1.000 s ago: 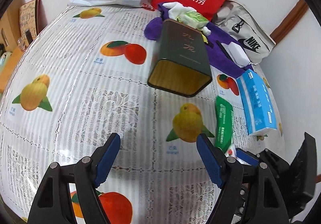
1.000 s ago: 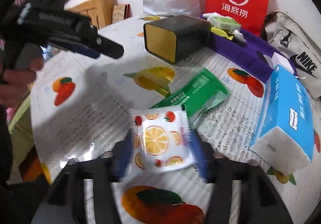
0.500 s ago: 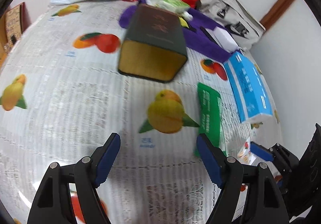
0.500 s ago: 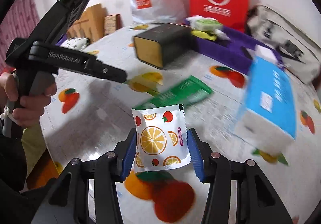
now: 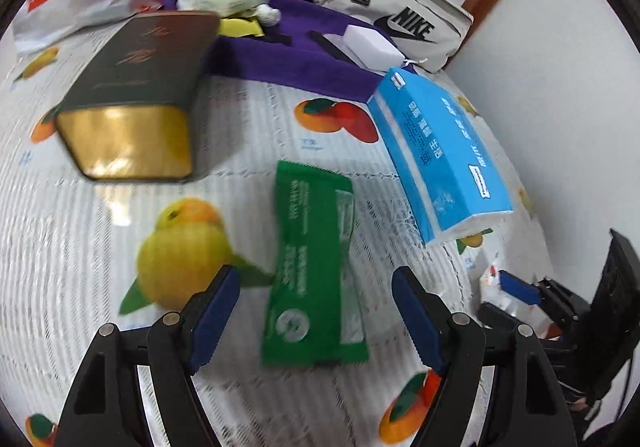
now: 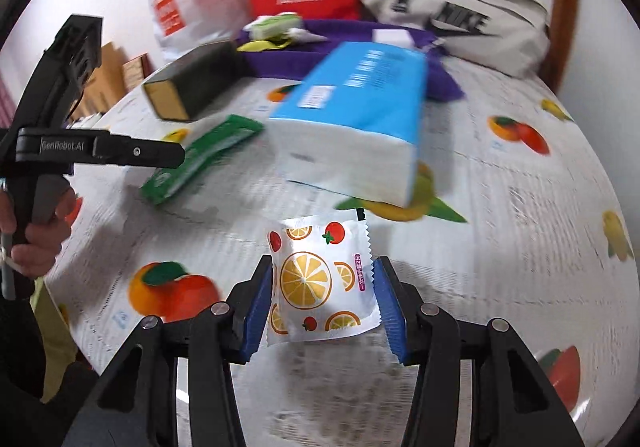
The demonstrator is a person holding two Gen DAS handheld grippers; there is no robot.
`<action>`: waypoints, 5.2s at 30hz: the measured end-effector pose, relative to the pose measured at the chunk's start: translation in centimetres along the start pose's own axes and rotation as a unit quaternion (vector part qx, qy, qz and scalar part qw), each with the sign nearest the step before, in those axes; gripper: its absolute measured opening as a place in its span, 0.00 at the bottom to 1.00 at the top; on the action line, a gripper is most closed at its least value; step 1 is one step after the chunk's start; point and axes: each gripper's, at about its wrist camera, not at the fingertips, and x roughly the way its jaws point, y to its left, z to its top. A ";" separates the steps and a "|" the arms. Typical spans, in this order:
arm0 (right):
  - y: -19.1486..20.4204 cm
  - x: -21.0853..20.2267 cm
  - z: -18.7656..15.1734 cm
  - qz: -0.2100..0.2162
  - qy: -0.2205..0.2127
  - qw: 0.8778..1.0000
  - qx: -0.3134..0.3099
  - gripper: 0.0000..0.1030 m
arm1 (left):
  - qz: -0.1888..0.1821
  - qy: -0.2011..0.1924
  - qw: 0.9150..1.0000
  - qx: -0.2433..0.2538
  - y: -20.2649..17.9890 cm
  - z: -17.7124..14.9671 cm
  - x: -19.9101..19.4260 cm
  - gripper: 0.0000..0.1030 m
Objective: Organize soft objects
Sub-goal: 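Grasp the dark green sachet with the left tool while the right tool grasps the orange-slice snack packet, then carry the green sachet with the left tool while the right tool carries the snack packet toward the towel, then release the green sachet with the left tool while the right tool releases the snack packet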
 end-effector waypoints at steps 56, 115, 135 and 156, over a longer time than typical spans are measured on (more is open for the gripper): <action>2.2 -2.2 3.9 0.019 -0.016 1.000 0.005 0.48 | 0.093 -0.056 0.993 -0.056 6.1 -1.5 -6.8 0.25; -7.1 12.3 26.8 -0.004 -0.022 1.000 -0.018 0.48 | 0.056 -0.065 0.996 0.001 4.0 21.0 0.3 0.25; -8.4 14.8 27.0 0.007 0.000 1.000 -0.003 0.67 | 0.022 -0.031 0.999 0.021 2.2 23.5 4.7 0.25; -8.2 13.4 27.3 0.010 -0.015 1.000 -0.003 0.72 | 0.046 0.012 0.999 0.023 1.7 24.9 9.3 0.26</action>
